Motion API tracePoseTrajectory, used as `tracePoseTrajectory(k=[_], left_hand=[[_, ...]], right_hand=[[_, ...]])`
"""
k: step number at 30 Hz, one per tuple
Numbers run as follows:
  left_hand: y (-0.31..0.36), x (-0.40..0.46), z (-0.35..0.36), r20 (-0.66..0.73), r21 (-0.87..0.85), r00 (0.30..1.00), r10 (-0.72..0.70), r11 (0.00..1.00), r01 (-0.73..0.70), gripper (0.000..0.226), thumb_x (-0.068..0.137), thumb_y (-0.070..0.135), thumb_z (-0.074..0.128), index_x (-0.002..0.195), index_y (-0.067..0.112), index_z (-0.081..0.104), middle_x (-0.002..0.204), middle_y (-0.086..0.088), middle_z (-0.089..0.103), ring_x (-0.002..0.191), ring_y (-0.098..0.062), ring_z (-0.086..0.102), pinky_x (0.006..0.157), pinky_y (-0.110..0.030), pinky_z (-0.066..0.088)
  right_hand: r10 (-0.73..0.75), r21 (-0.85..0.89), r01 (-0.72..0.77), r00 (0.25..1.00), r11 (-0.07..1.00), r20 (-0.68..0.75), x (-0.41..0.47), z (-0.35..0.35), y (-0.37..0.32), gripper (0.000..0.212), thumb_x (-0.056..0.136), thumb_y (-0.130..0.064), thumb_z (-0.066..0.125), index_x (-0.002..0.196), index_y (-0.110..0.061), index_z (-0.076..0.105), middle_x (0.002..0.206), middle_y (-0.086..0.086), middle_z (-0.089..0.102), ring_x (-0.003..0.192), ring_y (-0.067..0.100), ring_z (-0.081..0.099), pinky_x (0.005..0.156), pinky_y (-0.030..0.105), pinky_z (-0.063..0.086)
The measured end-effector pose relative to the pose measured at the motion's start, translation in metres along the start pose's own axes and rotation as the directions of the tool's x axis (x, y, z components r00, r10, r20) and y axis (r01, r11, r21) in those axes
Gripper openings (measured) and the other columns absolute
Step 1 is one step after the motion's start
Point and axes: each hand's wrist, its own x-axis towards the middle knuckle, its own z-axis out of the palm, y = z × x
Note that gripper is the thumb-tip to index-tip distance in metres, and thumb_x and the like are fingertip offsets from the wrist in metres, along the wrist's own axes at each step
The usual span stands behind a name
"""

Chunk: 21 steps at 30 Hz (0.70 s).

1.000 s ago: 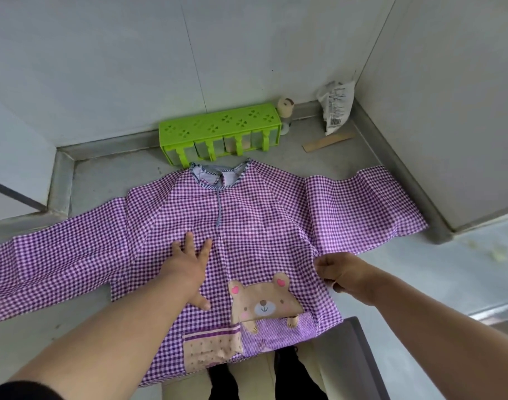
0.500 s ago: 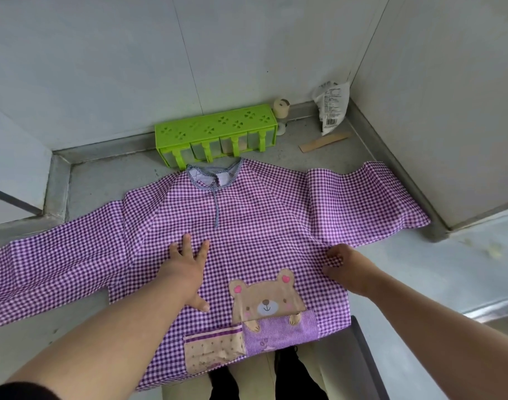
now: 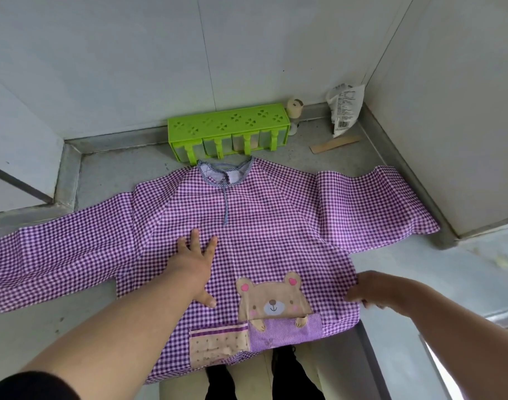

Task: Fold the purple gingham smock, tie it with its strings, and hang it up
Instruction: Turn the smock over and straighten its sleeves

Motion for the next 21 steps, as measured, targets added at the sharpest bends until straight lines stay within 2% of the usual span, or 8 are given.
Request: tracePoseTrajectory(k=[5,8,11,13,15,18,20,21], left_hand=[[0.000,0.000,0.000,-0.001,0.002,1.000,-0.002,1.000,0.002,0.155,0.070,0.073,0.083,0.154,0.026,-0.039,0.160,-0.021,-0.045,0.156,-0.052,-0.019,0.122,-0.057,0.038],[0.000,0.001,0.000,-0.003,0.010,1.000,0.001,1.000,-0.001,0.156,0.069,0.075,0.082,0.154,0.026,-0.039,0.160,-0.022,-0.045,0.156,-0.052,-0.019,0.122,-0.056,0.039],[-0.002,0.001,0.002,-0.017,0.011,1.000,0.008,1.000,-0.007,0.157,0.068,0.077,0.081,0.155,0.026,-0.039,0.161,-0.021,-0.043,0.157,-0.052,-0.018,0.123,-0.056,0.038],[-0.005,0.001,0.003,-0.061,-0.005,0.997,0.044,0.999,-0.045,0.155,0.068,0.079,0.080,0.157,0.028,-0.037,0.164,-0.020,-0.040,0.158,-0.050,-0.017,0.125,-0.057,0.034],[-0.017,-0.002,0.009,-0.123,-0.055,0.989,0.077,0.995,-0.084,0.148,0.072,0.079,0.077,0.160,0.030,-0.032,0.168,-0.014,-0.038,0.160,-0.044,-0.015,0.125,-0.059,0.031],[-0.037,-0.012,0.019,-0.264,-0.094,0.956,0.125,0.984,-0.154,0.127,0.083,0.077,0.069,0.169,0.024,-0.009,0.176,-0.005,-0.019,0.164,-0.031,0.000,0.126,-0.054,0.032],[-0.063,-0.021,0.035,-0.426,-0.102,0.902,0.069,0.987,-0.124,0.097,0.090,0.073,0.061,0.164,0.021,0.026,0.171,-0.004,0.021,0.153,-0.025,0.030,0.119,-0.047,0.041],[-0.078,-0.027,0.046,-0.484,-0.118,0.875,0.020,0.989,-0.088,0.076,0.093,0.070,0.058,0.151,0.021,0.043,0.155,-0.001,0.040,0.139,-0.022,0.043,0.112,-0.043,0.047]], right_hand=[[0.040,-0.342,-0.029,0.999,0.939,0.025,-0.001,-0.002,0.014,0.057,0.101,-0.047,0.059,0.151,-0.020,0.049,0.140,-0.004,0.064,0.119,0.018,0.066,0.113,0.039,0.047],[-0.014,-0.511,-0.181,0.935,0.840,-0.355,0.004,-0.006,0.011,0.053,0.101,-0.060,0.046,0.142,-0.028,0.056,0.130,-0.008,0.069,0.109,0.012,0.069,0.094,0.029,0.053],[-0.260,-0.477,-0.122,0.709,0.871,-0.656,-0.002,0.009,-0.020,0.030,0.102,-0.048,0.045,0.114,-0.023,0.058,0.103,-0.005,0.068,0.084,0.013,0.065,0.068,0.028,0.054],[-0.527,-0.638,0.065,0.630,0.767,-0.570,-0.004,0.030,-0.054,0.026,0.100,-0.041,0.046,0.120,-0.026,0.054,0.121,-0.005,0.063,0.107,0.020,0.060,0.086,0.039,0.055],[-0.655,-0.741,0.236,0.675,0.629,-0.341,0.005,0.061,-0.096,0.047,0.101,-0.045,0.048,0.145,-0.032,0.041,0.151,-0.006,0.044,0.138,0.023,0.044,0.107,0.046,0.047],[-0.574,-0.761,0.246,0.795,0.600,-0.196,0.023,0.093,-0.140,0.084,0.096,-0.063,0.053,0.162,-0.039,0.007,0.173,-0.004,0.001,0.159,0.027,0.008,0.120,0.055,0.031],[-0.516,-0.786,0.198,0.839,0.586,-0.174,0.036,0.108,-0.160,0.103,0.089,-0.074,0.053,0.163,-0.037,-0.009,0.172,0.004,-0.016,0.159,0.032,-0.007,0.122,0.057,0.026],[-0.501,-0.805,0.172,0.848,0.568,-0.173,0.041,0.113,-0.168,0.107,0.088,-0.076,0.054,0.162,-0.036,-0.012,0.171,0.007,-0.020,0.159,0.035,-0.010,0.122,0.058,0.025]])
